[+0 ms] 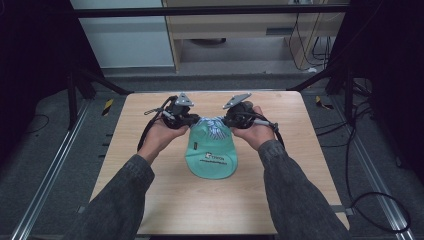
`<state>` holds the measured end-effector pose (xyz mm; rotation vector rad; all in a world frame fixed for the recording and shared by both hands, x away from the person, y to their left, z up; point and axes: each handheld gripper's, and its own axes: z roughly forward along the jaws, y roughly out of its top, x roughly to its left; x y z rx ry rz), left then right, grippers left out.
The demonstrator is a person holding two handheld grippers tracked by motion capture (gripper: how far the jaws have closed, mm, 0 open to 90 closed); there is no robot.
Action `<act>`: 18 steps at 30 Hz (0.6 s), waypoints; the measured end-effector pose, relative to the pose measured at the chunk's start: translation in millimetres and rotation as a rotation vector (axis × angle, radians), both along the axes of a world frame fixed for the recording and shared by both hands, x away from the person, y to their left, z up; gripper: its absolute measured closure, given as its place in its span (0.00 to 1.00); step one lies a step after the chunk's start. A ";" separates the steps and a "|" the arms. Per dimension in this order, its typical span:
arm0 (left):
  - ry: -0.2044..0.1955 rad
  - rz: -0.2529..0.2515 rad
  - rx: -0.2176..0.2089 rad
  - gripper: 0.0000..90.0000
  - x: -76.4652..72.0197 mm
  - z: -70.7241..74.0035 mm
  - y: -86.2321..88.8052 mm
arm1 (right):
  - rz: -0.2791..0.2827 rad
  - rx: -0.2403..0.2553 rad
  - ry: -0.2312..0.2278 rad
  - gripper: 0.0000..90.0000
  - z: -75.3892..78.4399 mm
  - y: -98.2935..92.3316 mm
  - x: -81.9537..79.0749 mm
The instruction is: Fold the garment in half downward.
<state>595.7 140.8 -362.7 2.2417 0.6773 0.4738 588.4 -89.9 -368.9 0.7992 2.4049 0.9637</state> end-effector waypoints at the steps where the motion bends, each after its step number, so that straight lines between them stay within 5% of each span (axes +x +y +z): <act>1: -0.005 -0.001 0.002 0.94 -1.2 -1.4 0.0 | 0.002 -0.006 -0.001 0.93 -2.3 0.3 -0.6; 18: -0.023 -0.027 0.012 0.94 -16.3 -10.2 -4.2 | 0.023 -0.012 -0.011 0.93 -18.2 -4.6 -15.0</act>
